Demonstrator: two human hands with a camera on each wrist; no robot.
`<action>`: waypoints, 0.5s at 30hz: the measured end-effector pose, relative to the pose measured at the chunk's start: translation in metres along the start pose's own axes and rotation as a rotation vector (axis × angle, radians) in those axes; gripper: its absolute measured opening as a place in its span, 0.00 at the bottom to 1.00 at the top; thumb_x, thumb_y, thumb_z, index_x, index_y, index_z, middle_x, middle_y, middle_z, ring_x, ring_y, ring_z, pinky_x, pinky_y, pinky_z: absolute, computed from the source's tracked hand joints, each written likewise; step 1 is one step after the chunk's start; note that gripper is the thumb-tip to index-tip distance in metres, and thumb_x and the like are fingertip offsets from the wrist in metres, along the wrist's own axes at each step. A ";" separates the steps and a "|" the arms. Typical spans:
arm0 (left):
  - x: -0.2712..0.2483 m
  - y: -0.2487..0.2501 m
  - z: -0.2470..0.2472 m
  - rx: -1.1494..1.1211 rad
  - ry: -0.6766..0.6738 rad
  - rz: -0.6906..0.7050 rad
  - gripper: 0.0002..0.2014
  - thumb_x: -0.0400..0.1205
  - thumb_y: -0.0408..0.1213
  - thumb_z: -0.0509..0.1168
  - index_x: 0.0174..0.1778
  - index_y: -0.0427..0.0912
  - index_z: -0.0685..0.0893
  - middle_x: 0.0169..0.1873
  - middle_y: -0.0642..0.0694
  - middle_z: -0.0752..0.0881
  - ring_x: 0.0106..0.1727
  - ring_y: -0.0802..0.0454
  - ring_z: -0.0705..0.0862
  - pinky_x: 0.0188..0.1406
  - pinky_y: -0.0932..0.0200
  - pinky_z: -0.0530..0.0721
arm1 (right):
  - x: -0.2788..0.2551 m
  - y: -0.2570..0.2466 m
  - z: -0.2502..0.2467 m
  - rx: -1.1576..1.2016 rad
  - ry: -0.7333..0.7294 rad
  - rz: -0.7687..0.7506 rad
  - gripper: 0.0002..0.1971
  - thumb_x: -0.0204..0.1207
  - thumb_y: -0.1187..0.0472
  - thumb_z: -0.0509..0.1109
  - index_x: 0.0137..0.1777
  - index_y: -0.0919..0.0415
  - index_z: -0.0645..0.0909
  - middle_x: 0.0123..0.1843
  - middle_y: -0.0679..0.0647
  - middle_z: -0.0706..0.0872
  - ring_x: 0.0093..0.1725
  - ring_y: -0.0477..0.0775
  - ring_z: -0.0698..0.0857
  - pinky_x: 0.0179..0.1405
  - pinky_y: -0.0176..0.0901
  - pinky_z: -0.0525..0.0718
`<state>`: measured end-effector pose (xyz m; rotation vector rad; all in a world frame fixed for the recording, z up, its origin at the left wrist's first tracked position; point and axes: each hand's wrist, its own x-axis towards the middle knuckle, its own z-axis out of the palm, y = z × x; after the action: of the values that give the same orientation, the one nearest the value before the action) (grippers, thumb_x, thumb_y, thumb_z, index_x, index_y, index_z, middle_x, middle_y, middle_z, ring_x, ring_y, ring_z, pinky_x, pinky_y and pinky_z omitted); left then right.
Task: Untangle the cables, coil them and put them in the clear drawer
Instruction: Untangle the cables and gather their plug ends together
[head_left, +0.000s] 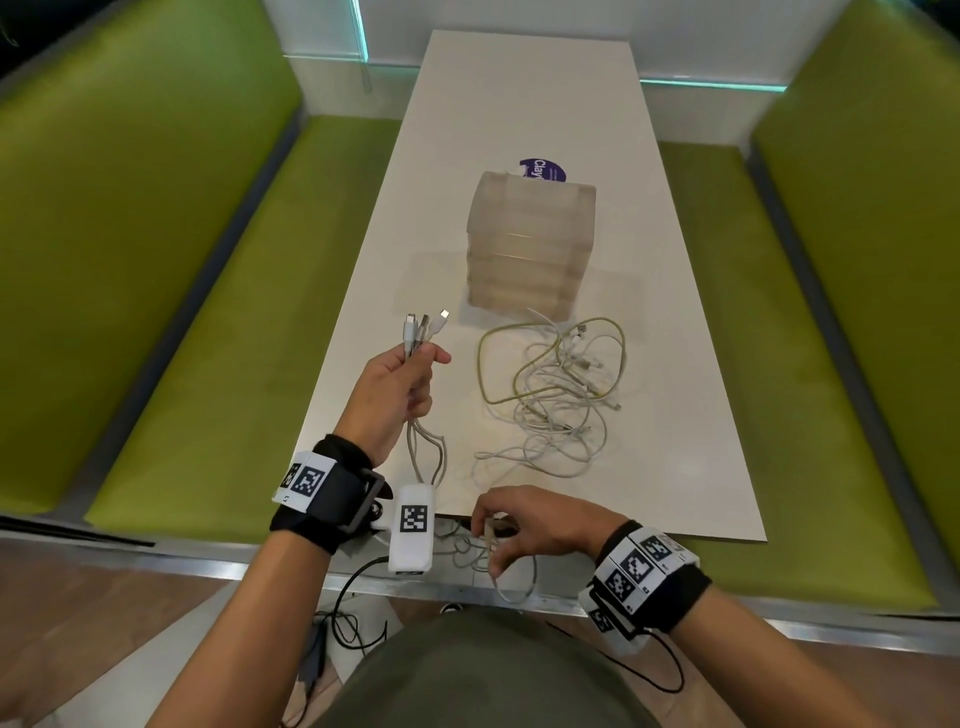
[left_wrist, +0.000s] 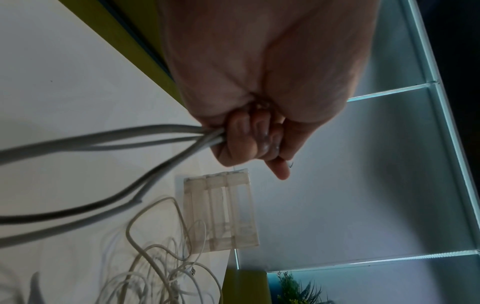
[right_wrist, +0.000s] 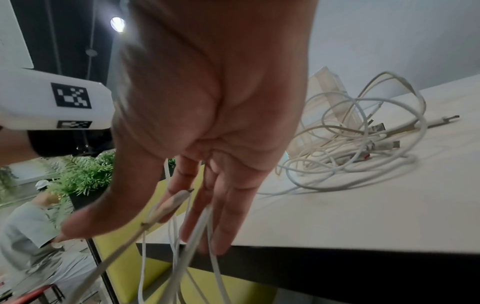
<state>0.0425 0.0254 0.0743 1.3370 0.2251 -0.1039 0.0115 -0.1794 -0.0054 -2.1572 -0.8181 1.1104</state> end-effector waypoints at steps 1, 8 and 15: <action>0.000 0.000 0.000 -0.003 -0.001 0.001 0.12 0.87 0.36 0.57 0.42 0.38 0.83 0.22 0.55 0.63 0.23 0.57 0.58 0.19 0.67 0.61 | -0.001 0.000 -0.001 0.025 -0.002 -0.002 0.18 0.68 0.52 0.79 0.56 0.48 0.80 0.55 0.51 0.84 0.53 0.49 0.80 0.53 0.45 0.80; 0.001 -0.001 -0.001 -0.051 -0.004 -0.004 0.12 0.87 0.36 0.56 0.42 0.38 0.82 0.22 0.54 0.62 0.22 0.58 0.57 0.19 0.66 0.58 | -0.004 0.011 -0.004 0.082 0.038 -0.015 0.10 0.78 0.63 0.68 0.58 0.54 0.82 0.58 0.51 0.86 0.57 0.46 0.84 0.63 0.43 0.82; 0.002 0.000 -0.001 -0.083 -0.004 -0.006 0.13 0.87 0.36 0.56 0.40 0.39 0.81 0.22 0.54 0.62 0.22 0.58 0.57 0.20 0.65 0.56 | -0.002 0.019 -0.011 0.068 0.131 0.023 0.08 0.77 0.62 0.68 0.55 0.55 0.82 0.55 0.53 0.87 0.55 0.50 0.85 0.57 0.43 0.83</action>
<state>0.0448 0.0260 0.0734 1.2536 0.2275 -0.1007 0.0249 -0.1953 -0.0123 -2.1612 -0.6890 0.9822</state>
